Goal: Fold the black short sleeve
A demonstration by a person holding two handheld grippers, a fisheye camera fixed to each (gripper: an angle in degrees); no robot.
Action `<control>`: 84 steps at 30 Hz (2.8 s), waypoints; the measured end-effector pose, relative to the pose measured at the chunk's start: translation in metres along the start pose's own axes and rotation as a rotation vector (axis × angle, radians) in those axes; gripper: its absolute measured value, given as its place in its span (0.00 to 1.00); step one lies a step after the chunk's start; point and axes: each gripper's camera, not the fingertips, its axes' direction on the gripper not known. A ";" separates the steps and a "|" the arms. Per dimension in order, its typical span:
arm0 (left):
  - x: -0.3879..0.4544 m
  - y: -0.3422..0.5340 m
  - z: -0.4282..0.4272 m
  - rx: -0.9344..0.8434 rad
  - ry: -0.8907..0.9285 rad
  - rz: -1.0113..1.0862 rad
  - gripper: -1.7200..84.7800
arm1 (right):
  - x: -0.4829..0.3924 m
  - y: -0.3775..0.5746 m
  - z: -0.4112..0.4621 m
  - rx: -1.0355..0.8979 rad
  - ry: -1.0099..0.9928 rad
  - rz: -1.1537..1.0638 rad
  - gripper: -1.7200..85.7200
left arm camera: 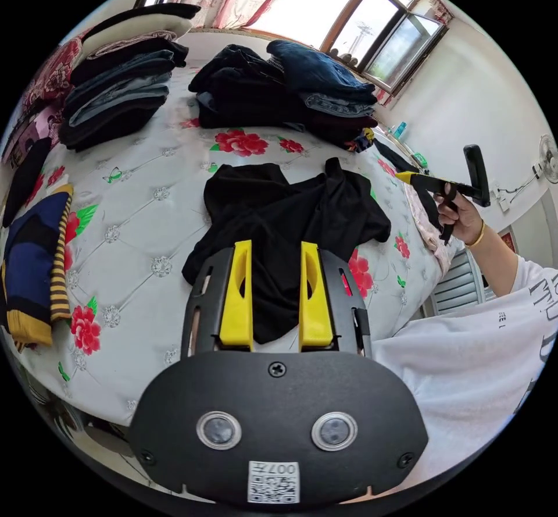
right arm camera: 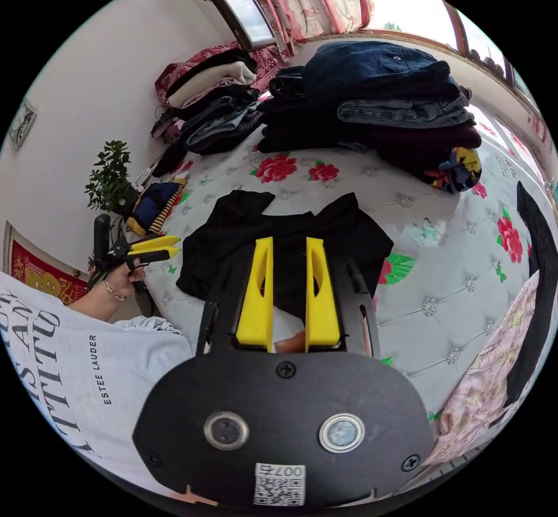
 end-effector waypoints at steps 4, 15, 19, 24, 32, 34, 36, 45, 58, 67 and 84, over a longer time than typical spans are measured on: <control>0.021 -0.039 0.043 -0.086 -0.038 0.046 0.17 | 0.041 -0.064 0.029 -0.040 0.025 0.071 0.12; 0.040 -0.068 0.027 -0.102 -0.042 0.000 0.01 | 0.110 -0.148 0.158 -0.338 0.057 0.126 0.04; 0.025 -0.072 -0.047 0.075 0.005 -0.050 0.01 | 0.118 -0.144 0.073 -0.066 -0.034 0.089 0.02; 0.011 -0.068 -0.156 0.444 0.148 -0.094 0.01 | 0.097 -0.106 -0.096 0.357 -0.072 0.009 0.02; 0.038 0.018 -0.278 0.681 0.355 0.065 0.01 | -0.012 0.080 -0.258 0.637 0.055 -0.150 0.02; 0.041 0.044 -0.281 0.584 0.323 0.066 0.01 | -0.030 0.116 -0.247 0.522 0.095 -0.125 0.02; 0.036 0.070 -0.267 0.431 0.271 -0.012 0.01 | -0.039 0.149 -0.216 0.360 0.078 -0.052 0.02; -0.006 0.101 -0.204 0.304 0.313 -0.276 0.01 | -0.005 0.207 -0.101 0.089 -0.127 0.288 0.02; 0.048 -0.104 -0.386 0.870 0.528 0.122 0.01 | -0.053 0.011 -0.349 0.787 0.029 -0.167 0.02; 0.082 0.002 -0.377 0.731 0.466 0.304 0.01 | -0.092 0.141 -0.342 0.720 0.182 -0.289 0.02; 0.033 0.098 -0.138 -0.099 0.264 -0.145 0.01 | 0.016 0.237 -0.105 -0.020 0.092 0.276 0.02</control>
